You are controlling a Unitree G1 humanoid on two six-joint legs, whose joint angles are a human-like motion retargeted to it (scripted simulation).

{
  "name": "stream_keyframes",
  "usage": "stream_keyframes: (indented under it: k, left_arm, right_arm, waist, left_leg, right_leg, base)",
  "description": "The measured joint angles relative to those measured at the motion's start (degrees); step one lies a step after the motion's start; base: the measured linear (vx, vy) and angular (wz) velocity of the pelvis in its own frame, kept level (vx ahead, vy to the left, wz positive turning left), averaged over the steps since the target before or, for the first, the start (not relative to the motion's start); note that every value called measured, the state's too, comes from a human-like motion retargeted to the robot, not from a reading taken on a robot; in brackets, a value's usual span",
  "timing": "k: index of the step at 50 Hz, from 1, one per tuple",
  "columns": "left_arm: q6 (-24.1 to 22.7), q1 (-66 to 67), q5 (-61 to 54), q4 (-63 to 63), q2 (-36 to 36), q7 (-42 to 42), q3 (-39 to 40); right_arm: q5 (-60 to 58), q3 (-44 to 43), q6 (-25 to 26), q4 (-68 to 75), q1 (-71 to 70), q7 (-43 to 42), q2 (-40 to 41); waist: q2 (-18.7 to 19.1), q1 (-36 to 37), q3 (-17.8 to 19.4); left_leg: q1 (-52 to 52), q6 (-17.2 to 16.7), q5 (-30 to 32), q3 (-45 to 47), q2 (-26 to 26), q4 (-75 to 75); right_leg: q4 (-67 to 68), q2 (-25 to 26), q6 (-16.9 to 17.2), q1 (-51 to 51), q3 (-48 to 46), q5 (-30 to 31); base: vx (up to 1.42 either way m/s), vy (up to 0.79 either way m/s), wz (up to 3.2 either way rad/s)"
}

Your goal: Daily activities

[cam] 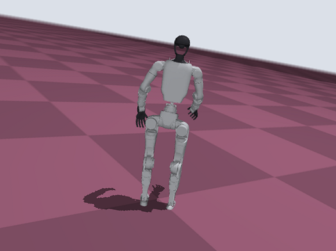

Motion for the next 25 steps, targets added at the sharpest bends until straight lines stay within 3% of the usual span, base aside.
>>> stream_keyframes:
  k: [25]
  left_arm:
    - [-1.00,-1.19,-0.70,-1.06,0.33,1.56,-1.83]
  right_arm:
    - [-0.65,1.80,-0.95,0.38,-4.82,-4.99,1.27]
  waist:
    - [0.33,1.99,0.38]
  left_leg:
    - [-1.34,0.05,0.90,0.34,0.13,-0.80]
  right_leg:
    - [-2.39,0.37,0.61,-0.72,0.57,1.77]
  base:
    - [0.00,0.00,0.00]
